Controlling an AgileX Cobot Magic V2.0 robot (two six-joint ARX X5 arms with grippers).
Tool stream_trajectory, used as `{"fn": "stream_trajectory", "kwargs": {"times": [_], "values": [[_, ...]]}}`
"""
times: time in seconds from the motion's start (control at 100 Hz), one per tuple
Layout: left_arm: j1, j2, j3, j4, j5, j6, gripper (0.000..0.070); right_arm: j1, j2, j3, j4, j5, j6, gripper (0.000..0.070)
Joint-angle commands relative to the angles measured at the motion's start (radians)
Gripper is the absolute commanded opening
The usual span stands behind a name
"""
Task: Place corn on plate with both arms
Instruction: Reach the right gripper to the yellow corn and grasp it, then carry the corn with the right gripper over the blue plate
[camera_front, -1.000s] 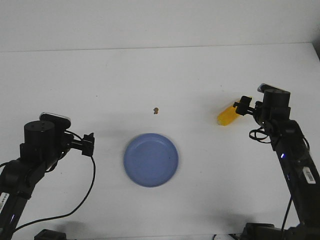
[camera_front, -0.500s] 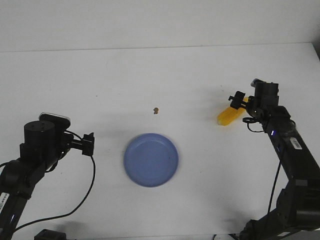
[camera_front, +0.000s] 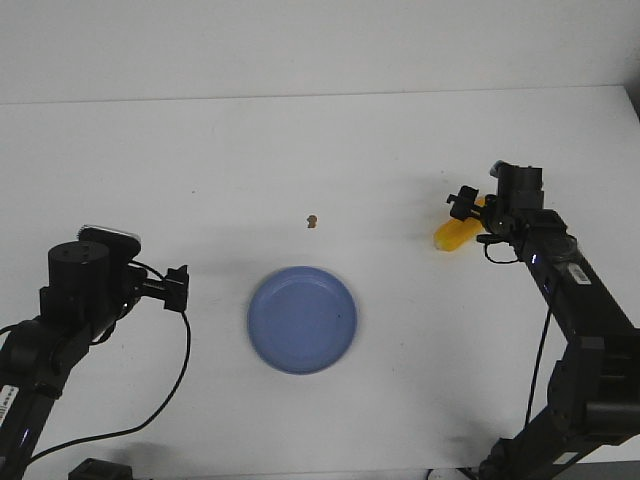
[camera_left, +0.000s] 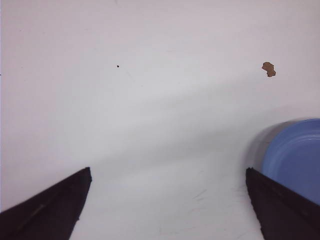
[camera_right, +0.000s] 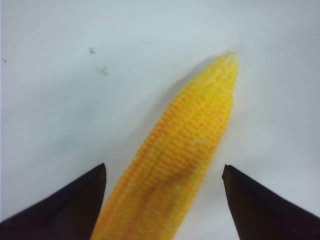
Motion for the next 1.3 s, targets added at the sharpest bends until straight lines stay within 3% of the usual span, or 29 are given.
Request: {"fn": "stream_trajectory", "kwargs": {"times": [0.0, 0.6, 0.64, 0.73, 0.78, 0.97, 1.14, 1.29], "values": [[0.0, 0.007, 0.01, 0.004, -0.002, -0.002, 0.063, 0.004, 0.027, 0.022, 0.009, 0.008, 0.014, 0.0486], [0.0, 0.007, 0.01, 0.005, -0.002, -0.002, 0.063, 0.005, 0.116, 0.022, -0.014, -0.018, 0.011, 0.048], [0.0, 0.007, 0.01, 0.005, -0.002, -0.002, 0.063, 0.005, 0.116, 0.022, -0.014, -0.018, 0.01, 0.044], [0.0, 0.007, 0.01, 0.006, -0.002, -0.002, 0.063, 0.005, 0.116, 0.022, -0.016, -0.019, 0.01, 0.0201], [0.0, 0.007, 0.01, 0.006, -0.002, -0.002, 0.063, 0.005, 0.116, 0.022, -0.025, -0.019, 0.007, 0.0131], [0.0, 0.007, 0.01, 0.006, -0.002, -0.005, 0.063, 0.005, 0.11, 0.022, -0.031, -0.022, -0.002, 0.0132], [0.0, 0.007, 0.01, 0.005, -0.002, -0.005, 0.063, 0.006, 0.056, 0.022, -0.059, -0.047, -0.069, 0.0132], [0.0, 0.007, 0.01, 0.005, -0.002, -0.005, 0.063, 0.032, -0.044, 0.022, -0.107, -0.13, -0.132, 0.0132]]}}
